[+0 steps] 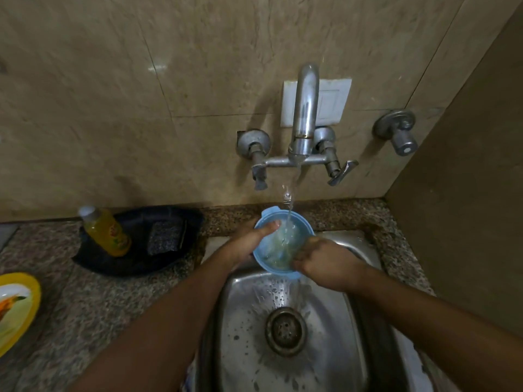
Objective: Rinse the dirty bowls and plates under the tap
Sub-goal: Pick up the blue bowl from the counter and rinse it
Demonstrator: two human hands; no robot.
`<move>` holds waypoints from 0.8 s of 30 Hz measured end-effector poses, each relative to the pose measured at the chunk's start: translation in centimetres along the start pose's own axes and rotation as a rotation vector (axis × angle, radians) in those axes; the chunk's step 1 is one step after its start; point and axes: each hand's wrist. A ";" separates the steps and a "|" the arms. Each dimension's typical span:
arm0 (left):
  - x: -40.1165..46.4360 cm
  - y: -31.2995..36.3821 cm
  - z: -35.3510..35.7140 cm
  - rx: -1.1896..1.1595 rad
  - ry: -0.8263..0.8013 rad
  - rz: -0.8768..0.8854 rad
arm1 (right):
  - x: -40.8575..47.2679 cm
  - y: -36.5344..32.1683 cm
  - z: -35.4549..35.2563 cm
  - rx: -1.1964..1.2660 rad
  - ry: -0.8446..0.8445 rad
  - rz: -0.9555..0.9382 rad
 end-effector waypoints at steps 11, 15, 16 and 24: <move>-0.6 -4.4 3.3 0.039 0.300 0.179 | 4.2 -6.4 1.6 0.996 0.128 0.646; -1.4 -4.5 0.0 0.495 0.270 0.331 | -0.1 -6.3 1.7 0.948 0.034 0.610; -2.2 -4.4 -0.3 0.608 0.255 0.360 | -1.2 -5.9 1.5 0.964 0.097 0.709; -5.8 -6.9 -0.3 1.442 0.341 0.919 | -3.4 -5.5 2.6 0.863 0.079 1.078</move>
Point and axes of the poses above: each hand's wrist, its own x-axis towards the middle knuckle, its own z-axis out of the palm, y = z × x, and after that the axes turned 7 degrees about y, right-handed
